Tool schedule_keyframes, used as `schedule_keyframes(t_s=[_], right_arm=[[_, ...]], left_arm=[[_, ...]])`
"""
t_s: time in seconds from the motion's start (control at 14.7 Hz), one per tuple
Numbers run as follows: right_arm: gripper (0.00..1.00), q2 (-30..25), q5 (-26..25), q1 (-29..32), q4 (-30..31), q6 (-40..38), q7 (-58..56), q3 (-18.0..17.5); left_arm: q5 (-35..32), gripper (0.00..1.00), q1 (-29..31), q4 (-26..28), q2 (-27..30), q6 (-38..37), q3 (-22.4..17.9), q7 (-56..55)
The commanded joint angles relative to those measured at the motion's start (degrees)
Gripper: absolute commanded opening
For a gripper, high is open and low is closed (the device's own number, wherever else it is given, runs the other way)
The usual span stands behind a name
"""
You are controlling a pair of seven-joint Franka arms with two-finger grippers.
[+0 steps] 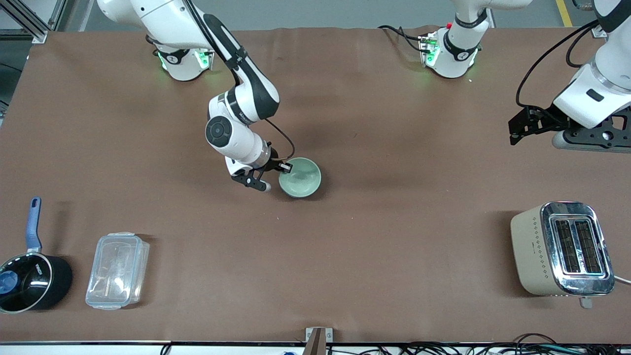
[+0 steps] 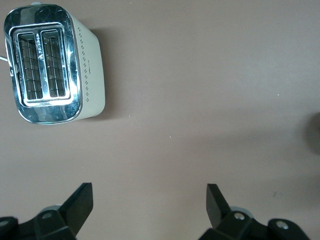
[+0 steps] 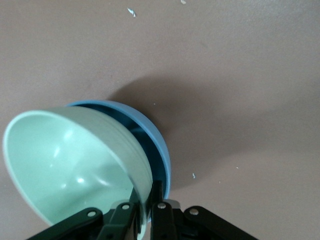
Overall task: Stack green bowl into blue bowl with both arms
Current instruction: 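Lower the green bowl into the blue bowl with the right gripper, then open the right gripper and draw it back from the bowls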
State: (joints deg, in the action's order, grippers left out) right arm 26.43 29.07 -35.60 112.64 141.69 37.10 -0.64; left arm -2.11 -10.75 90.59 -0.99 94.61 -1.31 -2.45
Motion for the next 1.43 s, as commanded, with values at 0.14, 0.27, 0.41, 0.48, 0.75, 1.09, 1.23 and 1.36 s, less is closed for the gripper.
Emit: schedule_keyframes(t_s=[0.14,0.27,0.41,0.48,0.75,1.09,1.23,1.36], right_arm=[[0.11,0.6,1.1,-0.3,-0.6,0.3,0.3,-0.1],[0.11,0.6,1.1,-0.1,-0.7,0.0,0.3,-0.1],[0.11,0.6,1.2,0.2,-0.7,-0.2,0.3,-0.1],[0.12,0.5,1.1,0.2,-0.7,-0.3,0.3,-0.1],[0.31,-0.9,1.0,0.5,-0.7,-0.3,0.0,0.0],[0.68,-5.8,0.6,2.3,-0.1,-0.7,-0.4,2.1],[0.76,-8.8,-0.1,3.9,0.0,-4.7,-1.8,5.1],[0.79,-12.8,-0.9,6.3,0.8,-9.1,-6.5,8.4]], left_arm=[[-0.8,1.00,-0.3,-1.6,-0.8,-0.7,-0.1,0.8],[-0.8,1.00,-0.4,-1.6,-0.9,-0.7,-0.1,0.8],[-0.8,1.00,-0.4,-1.6,-1.3,-0.7,-0.1,0.8],[-0.6,1.00,-0.3,-1.6,-1.4,-0.7,0.0,0.5],[-0.6,1.00,-0.5,-1.5,-1.4,-0.7,0.1,0.3],[-0.6,1.00,-0.2,-1.6,-1.3,-0.7,0.2,0.8],[-0.3,1.00,-0.2,-1.6,-1.3,-0.8,0.4,0.4],[-0.4,1.00,-0.3,-1.6,-1.3,-0.7,0.5,0.3]])
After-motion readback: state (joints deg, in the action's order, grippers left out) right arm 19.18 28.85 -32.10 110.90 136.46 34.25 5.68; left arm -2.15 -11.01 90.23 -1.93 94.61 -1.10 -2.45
